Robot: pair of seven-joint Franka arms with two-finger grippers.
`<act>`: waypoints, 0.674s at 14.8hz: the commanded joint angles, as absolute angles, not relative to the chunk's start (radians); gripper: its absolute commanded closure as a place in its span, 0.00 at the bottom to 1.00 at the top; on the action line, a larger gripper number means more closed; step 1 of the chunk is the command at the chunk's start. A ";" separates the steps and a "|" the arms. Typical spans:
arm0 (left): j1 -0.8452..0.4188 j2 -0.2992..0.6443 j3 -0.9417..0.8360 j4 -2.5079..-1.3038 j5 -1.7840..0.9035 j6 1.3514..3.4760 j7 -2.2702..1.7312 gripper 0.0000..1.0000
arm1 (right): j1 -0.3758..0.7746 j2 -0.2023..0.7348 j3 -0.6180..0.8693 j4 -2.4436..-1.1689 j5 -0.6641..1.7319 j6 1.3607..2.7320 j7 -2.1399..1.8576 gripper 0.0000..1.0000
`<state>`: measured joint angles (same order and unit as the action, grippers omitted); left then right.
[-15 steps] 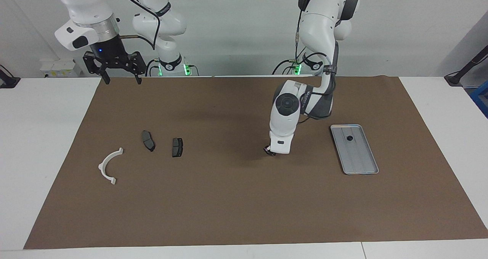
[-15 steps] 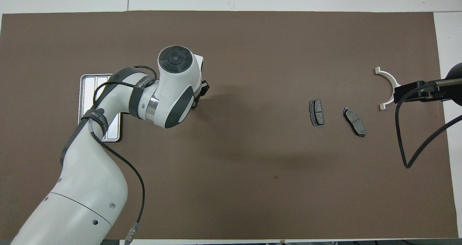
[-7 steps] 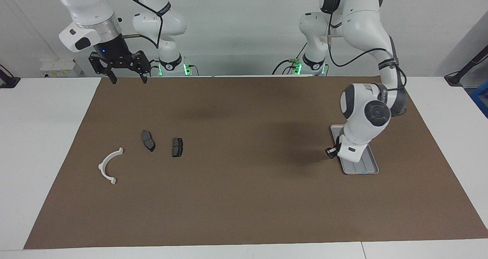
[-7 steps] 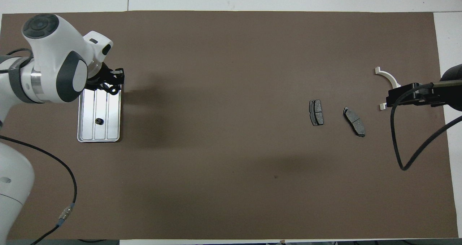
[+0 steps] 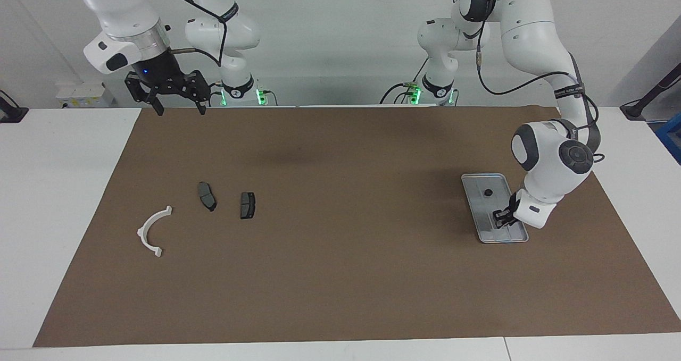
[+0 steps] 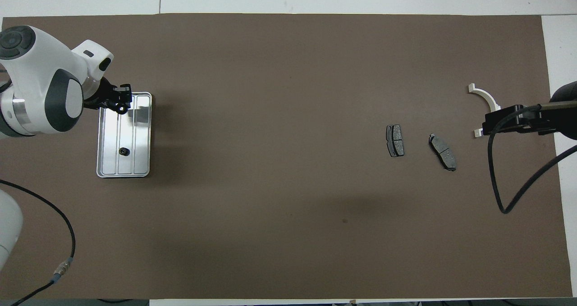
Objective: Pick bearing gear from pile to tray
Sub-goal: 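Lower the gear into the tray and open the left gripper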
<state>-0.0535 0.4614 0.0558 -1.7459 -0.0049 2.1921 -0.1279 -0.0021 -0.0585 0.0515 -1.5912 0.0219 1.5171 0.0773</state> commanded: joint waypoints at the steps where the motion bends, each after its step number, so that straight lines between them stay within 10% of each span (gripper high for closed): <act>1: -0.035 0.400 0.044 -1.865 -0.002 2.267 -0.107 0.89 | -0.015 -0.069 0.060 -1.601 0.014 1.516 0.084 0.00; 5: -0.038 0.391 0.044 -1.887 -0.003 2.267 -0.109 0.80 | -0.011 -0.071 0.060 -1.601 -0.017 1.522 0.080 0.00; 7: -0.040 0.391 0.044 -1.876 -0.009 2.252 -0.109 0.00 | -0.012 -0.071 0.063 -1.601 -0.017 1.522 0.081 0.00; 10: -0.035 0.367 0.044 -1.847 -0.011 2.180 -0.109 0.00 | -0.008 -0.072 0.061 -1.601 -0.015 1.519 0.081 0.00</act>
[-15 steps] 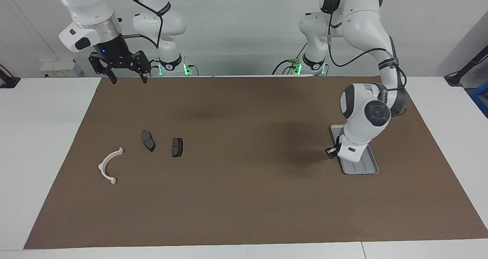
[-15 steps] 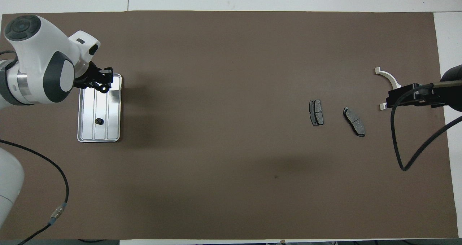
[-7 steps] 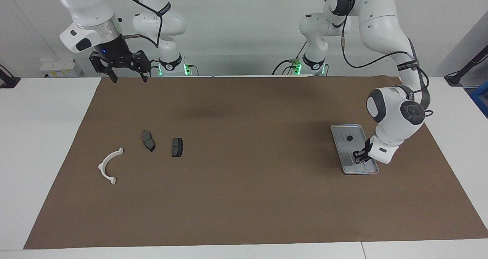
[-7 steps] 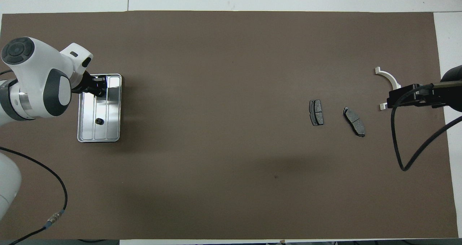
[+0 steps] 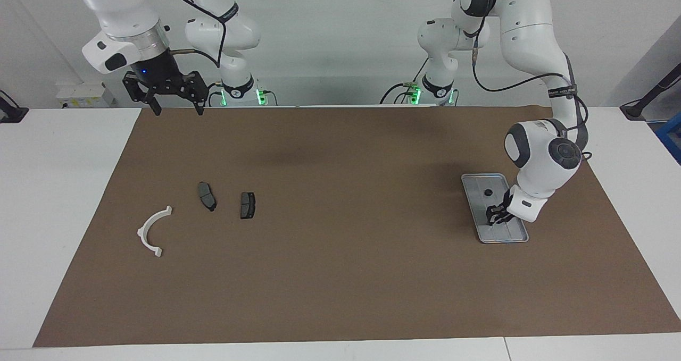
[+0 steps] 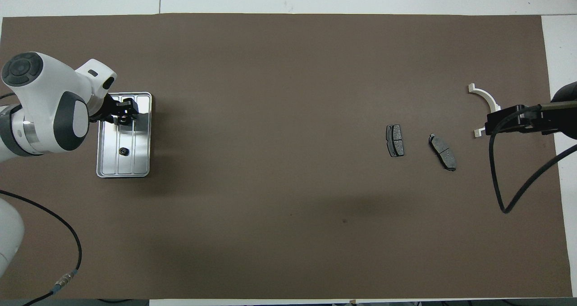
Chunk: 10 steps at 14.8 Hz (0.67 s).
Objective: Pick bearing gear from pile to tray
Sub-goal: 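Lower the gear into the tray and open the left gripper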
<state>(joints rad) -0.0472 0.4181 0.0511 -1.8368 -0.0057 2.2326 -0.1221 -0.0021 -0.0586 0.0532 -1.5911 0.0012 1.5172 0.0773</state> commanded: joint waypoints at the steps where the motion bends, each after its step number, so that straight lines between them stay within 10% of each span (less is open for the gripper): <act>1: -0.034 0.347 0.044 -1.844 -0.012 2.149 -0.109 0.00 | -0.006 -0.072 0.061 -1.601 -0.015 1.519 0.081 0.00; 10: -0.032 0.233 0.051 -1.810 -0.011 2.010 -0.123 0.00 | -0.014 -0.071 0.061 -1.601 -0.015 1.525 0.084 0.00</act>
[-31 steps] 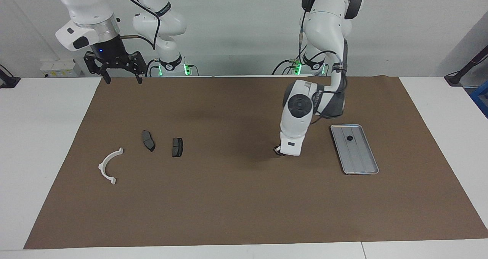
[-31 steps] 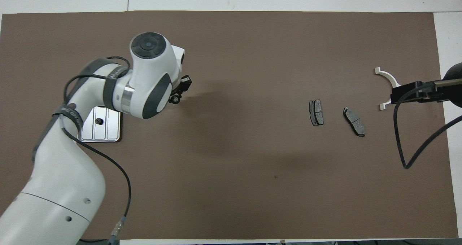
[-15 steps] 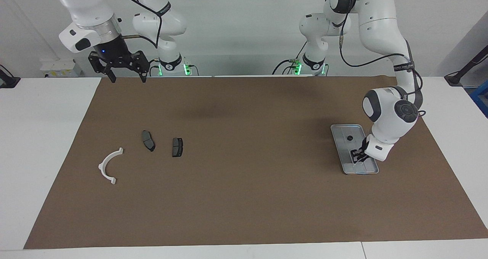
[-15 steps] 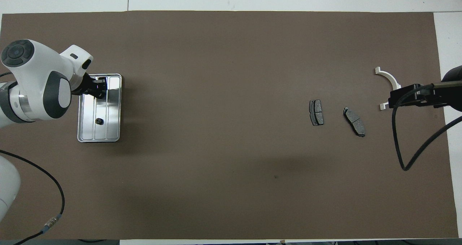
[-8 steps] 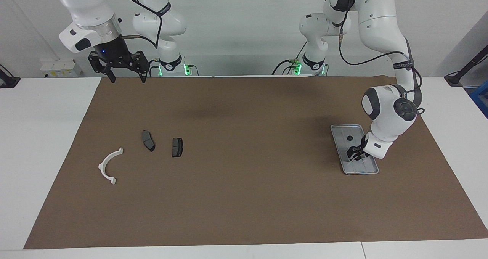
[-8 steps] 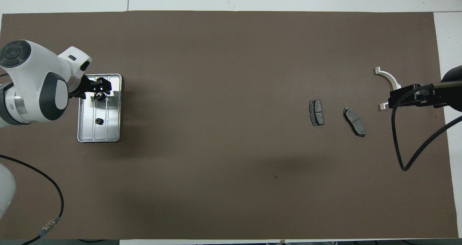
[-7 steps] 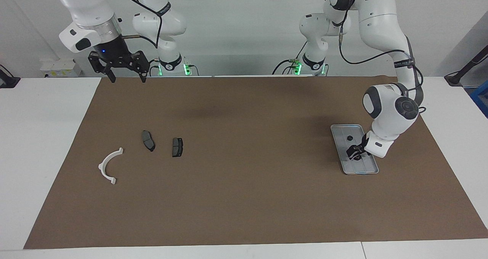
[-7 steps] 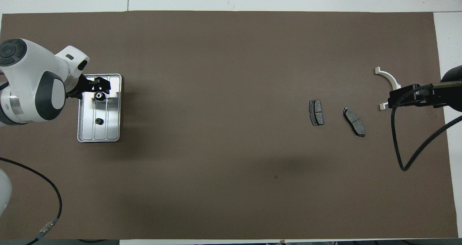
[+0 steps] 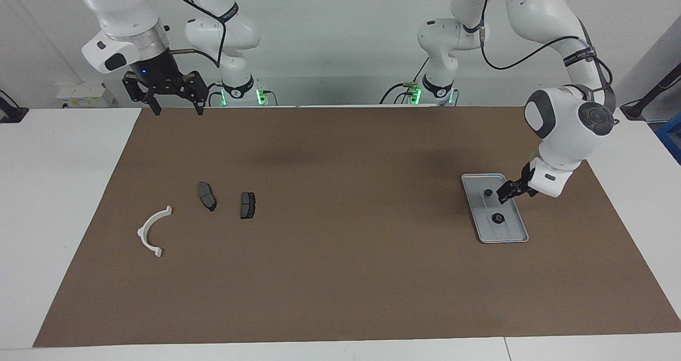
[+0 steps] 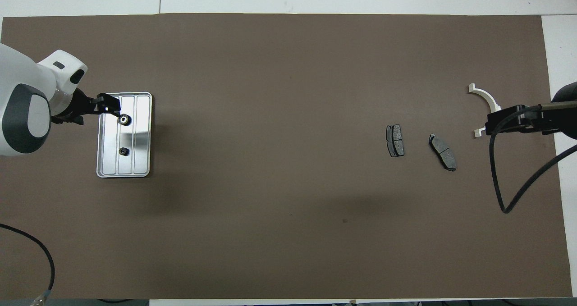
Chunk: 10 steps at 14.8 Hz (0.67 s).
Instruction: Pick bearing gear from pile to tray
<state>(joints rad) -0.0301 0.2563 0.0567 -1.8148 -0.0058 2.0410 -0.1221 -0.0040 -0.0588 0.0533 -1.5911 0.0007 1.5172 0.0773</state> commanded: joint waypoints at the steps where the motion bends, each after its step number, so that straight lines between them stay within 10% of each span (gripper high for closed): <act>1: -0.034 0.232 0.051 -1.798 -0.009 2.005 -0.121 0.00 | -0.014 -0.071 0.061 -1.601 -0.015 1.525 0.086 0.00; 10: -0.020 0.091 0.054 -1.603 -0.003 1.600 -0.110 0.00 | -0.020 -0.072 0.060 -1.603 -0.017 1.529 0.084 0.00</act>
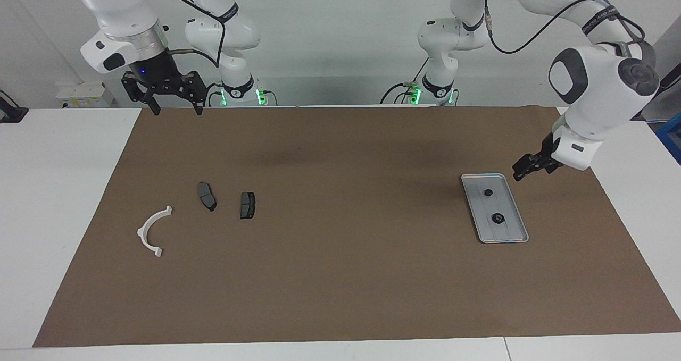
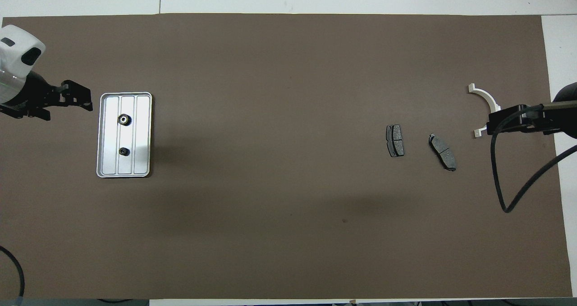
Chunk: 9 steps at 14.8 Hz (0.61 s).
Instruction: Pick bearing gear from pile to tray
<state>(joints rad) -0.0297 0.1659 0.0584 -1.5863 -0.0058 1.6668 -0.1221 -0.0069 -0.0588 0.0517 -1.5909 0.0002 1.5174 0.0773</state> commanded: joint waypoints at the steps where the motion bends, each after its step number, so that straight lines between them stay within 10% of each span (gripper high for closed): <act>1: -0.017 0.053 0.055 -1.630 -0.003 1.574 -0.107 0.00 | -0.020 -0.072 0.060 -1.601 -0.017 1.531 0.084 0.00; 9: -0.005 -0.035 0.048 -1.749 -0.005 1.589 -0.110 0.00 | -0.018 -0.072 0.060 -1.603 -0.017 1.531 0.084 0.00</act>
<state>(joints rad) -0.0201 0.0194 0.0578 -1.6981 -0.0057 1.5706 -0.1215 -0.0070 -0.0589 0.0516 -1.5907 0.0000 1.5183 0.0773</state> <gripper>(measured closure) 0.000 0.000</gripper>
